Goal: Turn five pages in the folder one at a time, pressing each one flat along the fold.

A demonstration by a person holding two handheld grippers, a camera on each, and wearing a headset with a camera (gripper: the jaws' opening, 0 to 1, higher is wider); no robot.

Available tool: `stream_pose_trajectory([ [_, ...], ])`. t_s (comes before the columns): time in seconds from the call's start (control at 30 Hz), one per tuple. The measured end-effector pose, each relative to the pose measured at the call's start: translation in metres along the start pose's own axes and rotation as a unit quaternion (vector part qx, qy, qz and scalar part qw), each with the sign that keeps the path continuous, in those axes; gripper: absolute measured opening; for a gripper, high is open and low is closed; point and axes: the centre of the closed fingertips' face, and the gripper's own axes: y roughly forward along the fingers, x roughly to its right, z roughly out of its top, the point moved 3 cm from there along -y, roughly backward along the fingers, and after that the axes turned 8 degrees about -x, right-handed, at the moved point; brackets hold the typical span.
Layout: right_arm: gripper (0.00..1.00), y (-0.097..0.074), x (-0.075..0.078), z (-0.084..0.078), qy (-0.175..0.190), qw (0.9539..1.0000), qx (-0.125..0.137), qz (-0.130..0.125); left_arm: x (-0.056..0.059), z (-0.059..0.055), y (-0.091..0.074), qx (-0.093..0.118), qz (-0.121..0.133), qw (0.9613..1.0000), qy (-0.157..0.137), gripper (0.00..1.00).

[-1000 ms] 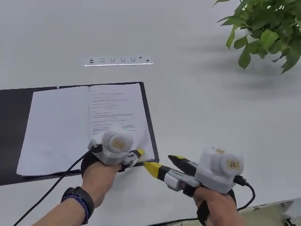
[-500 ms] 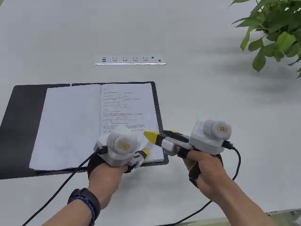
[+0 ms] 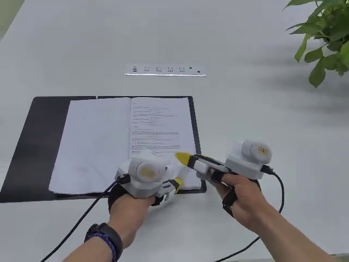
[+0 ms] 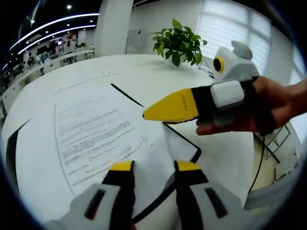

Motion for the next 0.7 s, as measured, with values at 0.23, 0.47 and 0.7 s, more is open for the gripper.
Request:
stream_pose_trajectory([
  [0.23, 0.24, -0.002, -0.004, -0.001, 0.007, 0.9999, 0.012, 0.005, 0.002, -0.001, -0.009, -0.017, -0.009, 0.9998, -0.006, 0.42],
  [0.47, 0.05, -0.007, -0.005, -0.007, 0.02, 0.9996, 0.019, -0.002, 0.013, -0.007, -0.029, -0.031, -0.014, 0.9992, 0.021, 0.51],
  [0.7, 0.0, -0.007, -0.009, -0.009, 0.046, 0.9986, 0.027, -0.005, 0.011, -0.021, -0.053, -0.039, -0.005, 0.9989, 0.028, 0.56],
])
